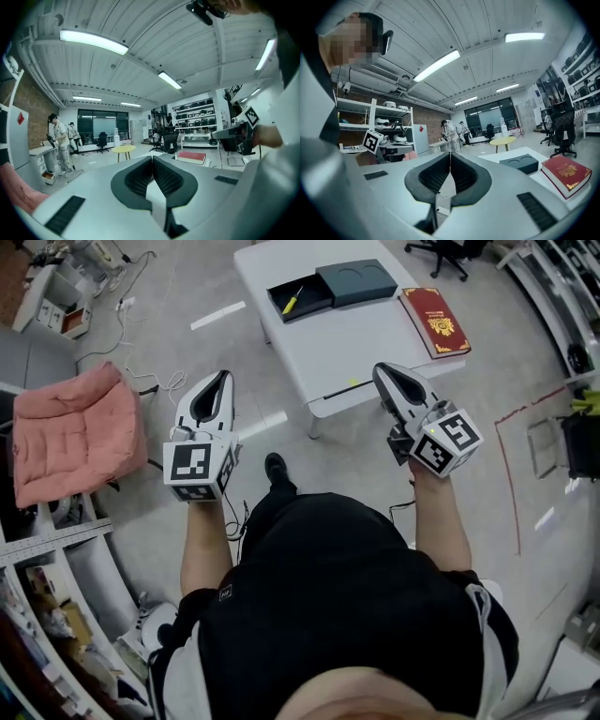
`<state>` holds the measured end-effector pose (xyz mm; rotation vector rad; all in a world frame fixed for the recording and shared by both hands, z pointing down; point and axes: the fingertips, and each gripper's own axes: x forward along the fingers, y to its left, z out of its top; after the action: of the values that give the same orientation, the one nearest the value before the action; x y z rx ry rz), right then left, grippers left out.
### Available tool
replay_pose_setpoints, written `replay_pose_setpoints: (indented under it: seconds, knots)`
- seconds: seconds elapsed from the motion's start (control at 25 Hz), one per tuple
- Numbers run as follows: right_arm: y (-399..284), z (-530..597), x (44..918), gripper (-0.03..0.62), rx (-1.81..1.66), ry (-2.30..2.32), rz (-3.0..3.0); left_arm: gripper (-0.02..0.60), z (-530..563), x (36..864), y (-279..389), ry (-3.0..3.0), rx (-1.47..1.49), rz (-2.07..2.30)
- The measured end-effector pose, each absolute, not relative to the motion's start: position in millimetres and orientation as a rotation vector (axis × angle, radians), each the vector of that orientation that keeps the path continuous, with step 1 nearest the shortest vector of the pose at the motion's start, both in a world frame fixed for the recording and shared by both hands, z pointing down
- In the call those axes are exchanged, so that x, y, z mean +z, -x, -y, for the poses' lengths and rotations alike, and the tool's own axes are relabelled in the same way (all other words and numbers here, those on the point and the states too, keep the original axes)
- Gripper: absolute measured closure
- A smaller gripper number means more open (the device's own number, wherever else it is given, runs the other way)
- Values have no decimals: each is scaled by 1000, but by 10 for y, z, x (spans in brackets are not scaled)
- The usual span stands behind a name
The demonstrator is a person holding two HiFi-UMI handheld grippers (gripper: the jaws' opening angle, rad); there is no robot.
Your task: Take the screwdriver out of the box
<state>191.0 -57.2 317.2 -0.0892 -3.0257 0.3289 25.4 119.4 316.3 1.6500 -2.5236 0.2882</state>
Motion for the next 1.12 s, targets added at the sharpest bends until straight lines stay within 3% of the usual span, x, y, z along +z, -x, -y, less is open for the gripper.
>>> replay_pose_setpoints:
  seconds: [0.64,1.12]
  knots:
    - [-446,828,3258,563,320,-59,2959,563,-692,3331,1281,-1791,123,2366]
    - [-23,942,3398,563,336,-73,2922,563,-789,3538,1739,-1735,108,2326]
